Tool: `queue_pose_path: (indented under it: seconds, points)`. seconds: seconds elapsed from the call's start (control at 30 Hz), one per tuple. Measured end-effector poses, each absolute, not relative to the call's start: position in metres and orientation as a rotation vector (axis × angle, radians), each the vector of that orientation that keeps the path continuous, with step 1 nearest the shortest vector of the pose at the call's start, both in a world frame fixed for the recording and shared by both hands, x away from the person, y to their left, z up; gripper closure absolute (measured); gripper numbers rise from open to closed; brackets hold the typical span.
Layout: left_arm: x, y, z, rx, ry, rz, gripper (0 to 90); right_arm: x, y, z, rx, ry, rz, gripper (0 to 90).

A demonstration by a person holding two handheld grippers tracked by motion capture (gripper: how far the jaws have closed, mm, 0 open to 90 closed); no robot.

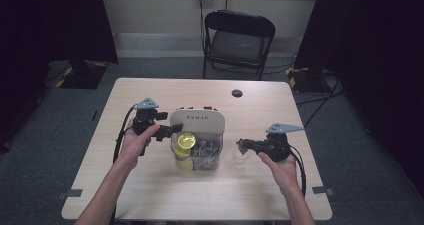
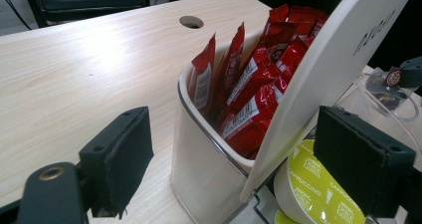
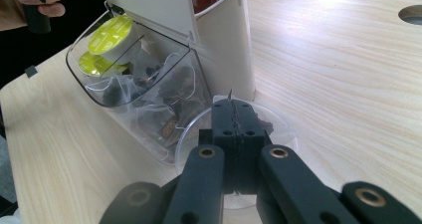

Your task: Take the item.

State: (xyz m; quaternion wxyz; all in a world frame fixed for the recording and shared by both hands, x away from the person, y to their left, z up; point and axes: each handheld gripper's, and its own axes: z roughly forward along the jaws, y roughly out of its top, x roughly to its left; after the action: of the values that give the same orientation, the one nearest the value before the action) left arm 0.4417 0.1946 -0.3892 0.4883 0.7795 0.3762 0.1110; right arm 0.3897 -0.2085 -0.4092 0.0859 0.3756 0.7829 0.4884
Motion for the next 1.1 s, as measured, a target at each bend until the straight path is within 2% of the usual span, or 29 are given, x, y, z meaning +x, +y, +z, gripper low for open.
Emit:
queue_pose_path:
  seconds: [0.3, 0.53, 0.83, 1.1]
  points:
    - [0.442, 0.195, -0.389, 1.895, 0.914, 0.269, 15.4, 0.390, -0.207, -0.411, 1.129, 2.345, 1.429, 84.6]
    - [0.442, 0.195, -0.390, 1.903, 0.907, 0.270, 15.4, 0.389, -0.209, -0.408, 1.119, 2.323, 1.461, 74.9]
    - [0.442, 0.195, -0.391, 1.900, 0.913, 0.262, 15.4, 0.385, -0.211, -0.398, 1.097, 2.288, 1.473, 67.5]
    - [0.442, 0.195, -0.390, 1.893, 0.921, 0.256, 15.4, 0.376, -0.225, -0.391, 1.124, 2.236, 1.461, 64.0]
